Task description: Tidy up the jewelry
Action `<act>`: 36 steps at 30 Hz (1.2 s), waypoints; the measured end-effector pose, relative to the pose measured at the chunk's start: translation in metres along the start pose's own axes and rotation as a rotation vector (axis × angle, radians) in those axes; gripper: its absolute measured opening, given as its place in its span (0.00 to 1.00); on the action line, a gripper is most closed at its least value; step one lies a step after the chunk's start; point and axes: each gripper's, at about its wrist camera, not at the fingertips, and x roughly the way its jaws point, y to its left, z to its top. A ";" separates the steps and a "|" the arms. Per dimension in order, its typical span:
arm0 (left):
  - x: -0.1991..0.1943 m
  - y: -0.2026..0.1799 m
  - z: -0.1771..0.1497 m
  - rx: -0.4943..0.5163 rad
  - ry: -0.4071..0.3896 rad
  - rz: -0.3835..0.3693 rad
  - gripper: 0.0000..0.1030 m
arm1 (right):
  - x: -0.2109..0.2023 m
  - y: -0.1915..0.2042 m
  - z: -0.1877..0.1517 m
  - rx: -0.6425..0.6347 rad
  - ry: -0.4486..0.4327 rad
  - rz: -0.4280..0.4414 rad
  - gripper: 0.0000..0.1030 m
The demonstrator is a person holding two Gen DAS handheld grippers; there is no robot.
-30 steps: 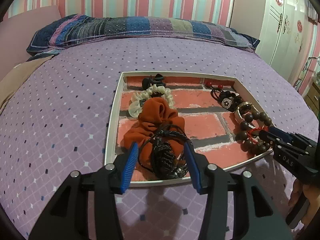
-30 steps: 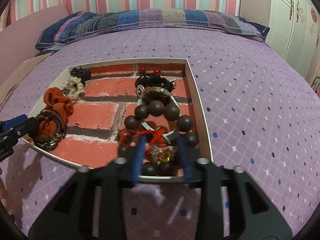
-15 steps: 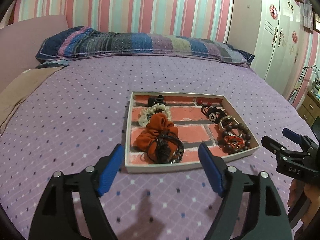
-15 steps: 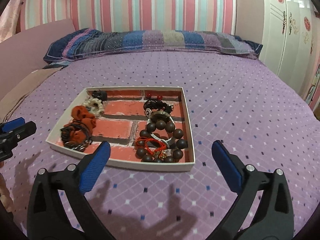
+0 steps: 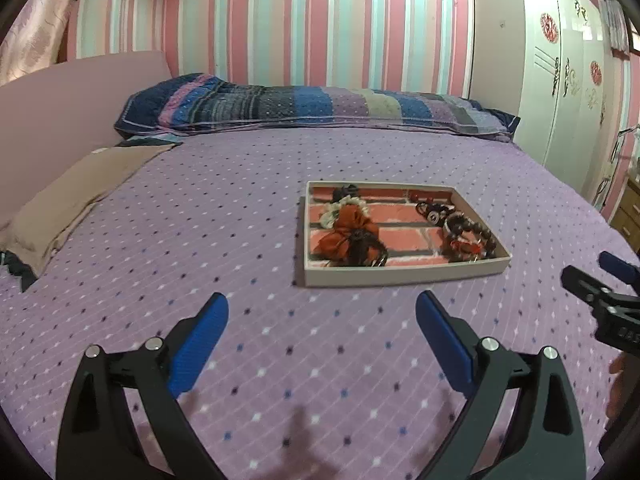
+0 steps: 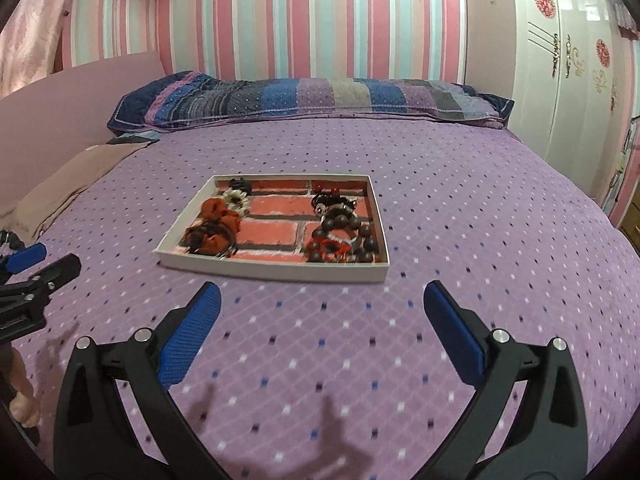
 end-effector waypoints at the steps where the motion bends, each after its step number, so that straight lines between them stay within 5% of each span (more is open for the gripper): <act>1: -0.005 0.000 -0.003 0.000 0.001 0.008 0.90 | -0.006 0.002 -0.003 0.002 -0.004 -0.003 0.96; 21: -0.087 -0.006 -0.029 -0.030 -0.038 0.007 0.92 | -0.098 0.018 -0.040 0.004 -0.032 -0.044 0.96; 36: -0.094 -0.009 -0.033 -0.017 -0.055 0.033 0.92 | -0.108 0.016 -0.039 -0.002 -0.052 -0.078 0.96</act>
